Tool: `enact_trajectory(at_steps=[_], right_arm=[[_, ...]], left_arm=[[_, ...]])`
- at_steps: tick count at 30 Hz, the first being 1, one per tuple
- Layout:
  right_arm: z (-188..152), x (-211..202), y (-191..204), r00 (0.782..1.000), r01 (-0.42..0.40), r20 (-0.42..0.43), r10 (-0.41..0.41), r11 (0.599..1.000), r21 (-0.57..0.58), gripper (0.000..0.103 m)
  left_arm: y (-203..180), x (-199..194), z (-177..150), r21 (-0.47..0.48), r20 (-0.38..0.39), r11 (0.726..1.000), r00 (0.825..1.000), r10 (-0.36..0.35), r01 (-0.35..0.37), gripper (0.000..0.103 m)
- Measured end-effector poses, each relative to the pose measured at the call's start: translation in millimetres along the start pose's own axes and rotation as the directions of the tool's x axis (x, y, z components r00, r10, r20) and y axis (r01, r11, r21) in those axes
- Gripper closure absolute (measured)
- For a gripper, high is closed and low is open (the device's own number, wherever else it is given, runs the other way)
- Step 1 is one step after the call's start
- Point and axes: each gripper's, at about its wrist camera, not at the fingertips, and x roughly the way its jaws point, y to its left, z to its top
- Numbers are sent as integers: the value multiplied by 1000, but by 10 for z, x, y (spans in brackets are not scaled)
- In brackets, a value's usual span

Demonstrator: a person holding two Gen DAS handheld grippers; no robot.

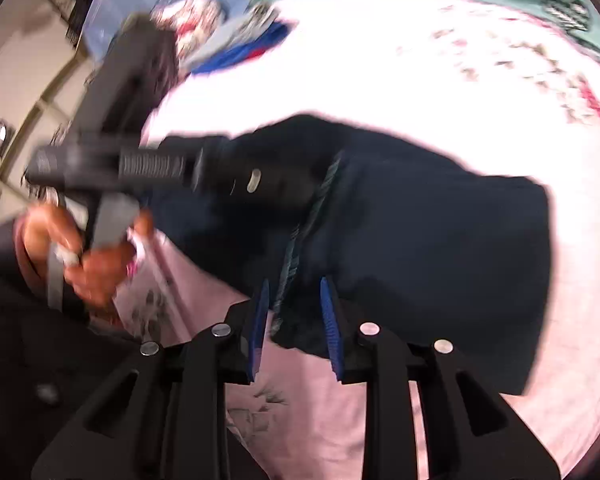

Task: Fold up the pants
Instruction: 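Hold the pants with the left tool while the right tool folds the pocket edge over, then grasp the grey cuff end of the pants with the left tool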

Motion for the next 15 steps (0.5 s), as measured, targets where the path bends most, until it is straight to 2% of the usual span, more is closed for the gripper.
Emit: enact_trajectory(at_steps=[4, 5, 6, 7, 9, 11, 13, 14, 15], right_arm=[[-16, -170, -494, 990, 86, 97, -107, 976, 200, 69], [-15, -101, -639, 986, 113, 88, -139, 962, 250, 67], [-68, 3, -797, 981, 168, 44, -189, 941, 293, 74], [-124, 92, -935, 980, 178, 24, -196, 930, 320, 75], [-142, 77, -952, 981, 156, 53, -185, 928, 338, 74], [-132, 55, -849, 976, 189, 43, -213, 931, 314, 67], [-100, -5, -776, 965, 246, 20, -261, 931, 271, 66], [-112, -75, -733, 960, 264, 23, -279, 930, 256, 65], [-88, -121, -623, 961, 253, 54, -272, 939, 234, 65]], left_arm=[[-127, 244, -16, 16, -70, 999, 997, -33, 34, 35], [-134, 320, -8, 6, -80, 1000, 997, -22, 23, 36], [-155, 386, 10, 4, -78, 1000, 997, -9, 10, 37], [-212, 438, 42, 26, -69, 1000, 998, 3, -1, 39], [-393, 490, 114, 110, -40, 993, 998, 47, -42, 50], [-490, 467, 173, 163, 0, 984, 997, 72, -71, 54], [-450, 372, 205, 151, 31, 985, 996, 83, -86, 54], [-395, 273, 205, 143, 56, 984, 994, 97, -105, 50], [-329, 187, 196, 139, 80, 983, 991, 110, -121, 43]])
